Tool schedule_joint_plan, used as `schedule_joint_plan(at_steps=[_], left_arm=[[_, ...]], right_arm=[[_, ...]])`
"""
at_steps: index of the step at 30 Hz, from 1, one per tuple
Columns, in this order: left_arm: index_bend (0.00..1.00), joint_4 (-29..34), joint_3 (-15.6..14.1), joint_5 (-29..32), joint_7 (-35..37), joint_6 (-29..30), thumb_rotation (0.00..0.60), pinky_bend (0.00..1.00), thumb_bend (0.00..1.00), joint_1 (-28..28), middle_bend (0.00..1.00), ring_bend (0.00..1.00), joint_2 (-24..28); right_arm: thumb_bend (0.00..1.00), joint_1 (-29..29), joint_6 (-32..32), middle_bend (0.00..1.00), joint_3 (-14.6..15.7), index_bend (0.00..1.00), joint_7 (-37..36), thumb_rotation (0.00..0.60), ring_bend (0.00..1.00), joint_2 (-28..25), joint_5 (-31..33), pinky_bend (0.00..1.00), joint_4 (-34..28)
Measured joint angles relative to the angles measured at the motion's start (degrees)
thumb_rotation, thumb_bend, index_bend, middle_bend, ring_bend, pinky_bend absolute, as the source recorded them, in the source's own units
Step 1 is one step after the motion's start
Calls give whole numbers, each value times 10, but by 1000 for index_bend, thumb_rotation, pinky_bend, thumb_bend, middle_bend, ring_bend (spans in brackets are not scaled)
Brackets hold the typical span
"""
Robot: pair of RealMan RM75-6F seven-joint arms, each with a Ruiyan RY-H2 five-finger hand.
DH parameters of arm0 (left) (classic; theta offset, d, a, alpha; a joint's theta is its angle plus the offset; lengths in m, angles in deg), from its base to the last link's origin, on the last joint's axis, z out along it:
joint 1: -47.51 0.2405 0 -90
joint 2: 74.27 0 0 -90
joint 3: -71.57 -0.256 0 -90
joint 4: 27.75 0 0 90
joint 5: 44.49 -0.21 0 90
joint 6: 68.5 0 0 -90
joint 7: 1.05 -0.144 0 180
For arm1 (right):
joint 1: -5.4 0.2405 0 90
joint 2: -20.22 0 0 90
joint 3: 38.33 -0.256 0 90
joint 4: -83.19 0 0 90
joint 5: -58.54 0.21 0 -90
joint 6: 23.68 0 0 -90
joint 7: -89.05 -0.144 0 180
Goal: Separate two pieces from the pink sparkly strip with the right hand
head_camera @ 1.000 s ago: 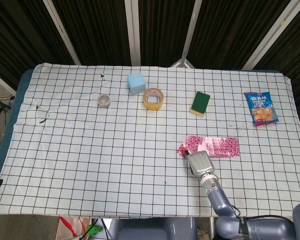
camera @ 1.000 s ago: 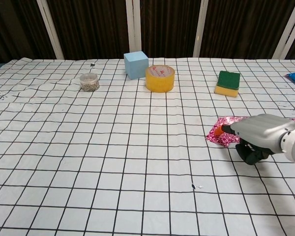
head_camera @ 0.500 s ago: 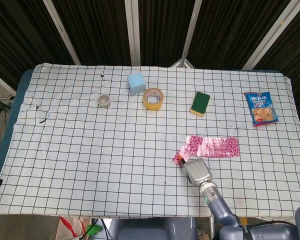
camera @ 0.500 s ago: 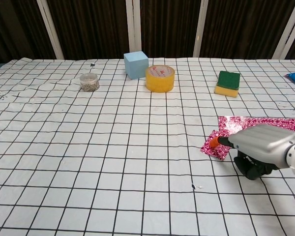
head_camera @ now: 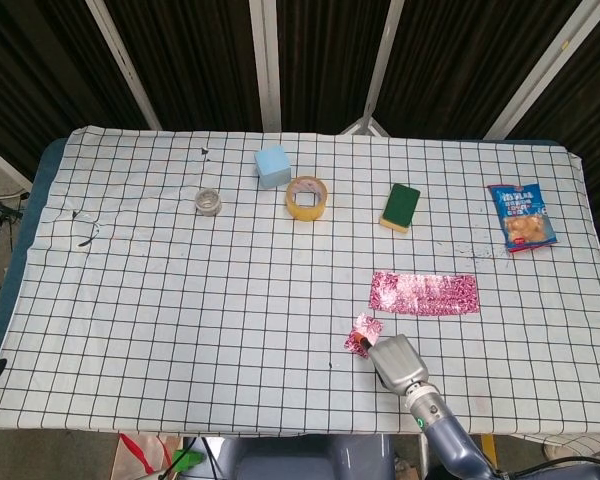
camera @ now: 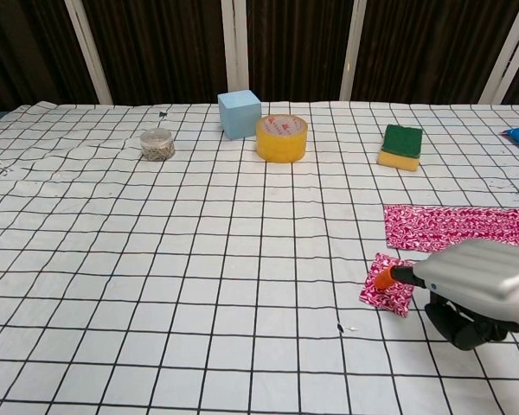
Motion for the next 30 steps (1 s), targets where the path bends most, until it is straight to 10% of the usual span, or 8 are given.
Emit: schedule_joint_plan(at_steps=[15, 30], left_arm=[[160, -2, 4, 6, 19, 7, 600, 101, 324, 4, 0, 0, 5], [159, 0, 4, 4, 11, 6, 600, 101, 325, 3, 0, 0, 3]], right_arm=[[779, -25, 12, 817, 25, 213, -31, 600, 715, -20, -51, 542, -20], [779, -41, 58, 817, -26, 213, -83, 600, 715, -43, -104, 542, -19]])
